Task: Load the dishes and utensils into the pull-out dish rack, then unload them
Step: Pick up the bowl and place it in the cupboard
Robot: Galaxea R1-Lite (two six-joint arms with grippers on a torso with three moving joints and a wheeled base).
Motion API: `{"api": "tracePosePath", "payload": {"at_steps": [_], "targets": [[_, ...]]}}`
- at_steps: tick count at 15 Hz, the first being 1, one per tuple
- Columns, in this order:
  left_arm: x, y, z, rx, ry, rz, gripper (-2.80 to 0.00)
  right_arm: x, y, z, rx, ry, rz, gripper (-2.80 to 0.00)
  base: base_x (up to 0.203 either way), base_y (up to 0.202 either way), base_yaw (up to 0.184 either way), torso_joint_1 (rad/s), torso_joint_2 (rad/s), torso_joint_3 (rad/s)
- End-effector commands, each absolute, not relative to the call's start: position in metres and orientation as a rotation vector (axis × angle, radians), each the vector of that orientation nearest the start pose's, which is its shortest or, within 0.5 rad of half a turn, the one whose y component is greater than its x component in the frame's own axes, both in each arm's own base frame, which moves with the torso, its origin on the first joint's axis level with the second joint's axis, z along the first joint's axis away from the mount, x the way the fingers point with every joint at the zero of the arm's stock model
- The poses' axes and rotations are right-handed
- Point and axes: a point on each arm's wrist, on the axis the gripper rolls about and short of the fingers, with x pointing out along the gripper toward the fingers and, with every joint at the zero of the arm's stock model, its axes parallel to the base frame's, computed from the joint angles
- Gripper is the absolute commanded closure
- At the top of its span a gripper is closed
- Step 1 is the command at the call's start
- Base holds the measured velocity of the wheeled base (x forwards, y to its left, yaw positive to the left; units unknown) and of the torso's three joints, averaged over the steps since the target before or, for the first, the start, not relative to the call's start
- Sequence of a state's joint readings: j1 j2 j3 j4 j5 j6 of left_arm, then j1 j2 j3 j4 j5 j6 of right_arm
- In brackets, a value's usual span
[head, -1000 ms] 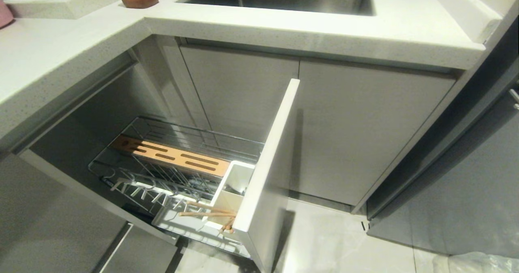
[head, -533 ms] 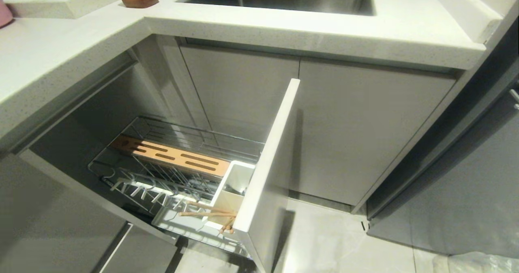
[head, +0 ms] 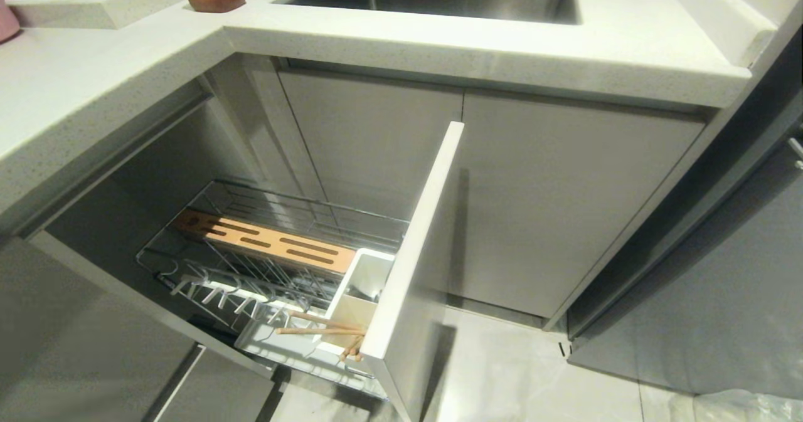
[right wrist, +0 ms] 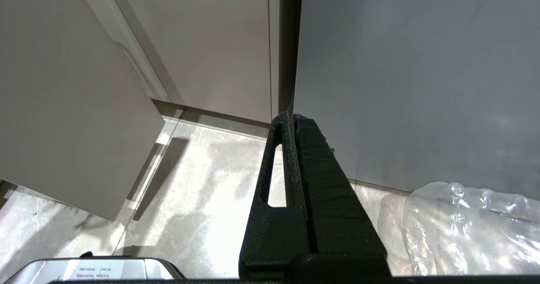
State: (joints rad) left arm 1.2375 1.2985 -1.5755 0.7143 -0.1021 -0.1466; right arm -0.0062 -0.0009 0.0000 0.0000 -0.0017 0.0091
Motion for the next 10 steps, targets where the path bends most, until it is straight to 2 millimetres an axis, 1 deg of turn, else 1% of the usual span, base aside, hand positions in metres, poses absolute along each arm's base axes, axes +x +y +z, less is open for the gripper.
{"api": "tracePosePath", "payload": {"at_steps": [1,4,8,9,10], "targets": [[0.059,0.169,0.357,-0.479,0.307,1.131,-2.80,-0.023,0.000,0.075,0.009,0.000,-0.008,0.00,0.000,0.000,0.000,0.000,0.00,0.000],[0.061,0.179,0.352,-0.506,0.322,1.118,-2.80,-0.023,0.000,0.075,0.009,0.000,-0.008,0.00,0.000,0.000,0.000,0.000,0.00,0.000],[0.060,0.184,0.353,-0.501,0.304,1.114,-2.80,-0.023,0.000,0.075,0.009,0.000,-0.008,0.00,0.000,0.000,0.000,0.000,0.00,0.000],[0.060,0.183,0.354,-0.495,0.297,1.114,0.00,-0.023,0.000,0.075,0.009,0.000,-0.008,0.00,0.000,0.000,0.000,0.000,0.00,0.000],[0.060,0.183,0.355,-0.495,0.294,1.114,0.00,-0.023,0.000,0.075,0.009,0.000,-0.008,0.00,0.000,0.000,0.000,0.000,0.00,0.000]]}}
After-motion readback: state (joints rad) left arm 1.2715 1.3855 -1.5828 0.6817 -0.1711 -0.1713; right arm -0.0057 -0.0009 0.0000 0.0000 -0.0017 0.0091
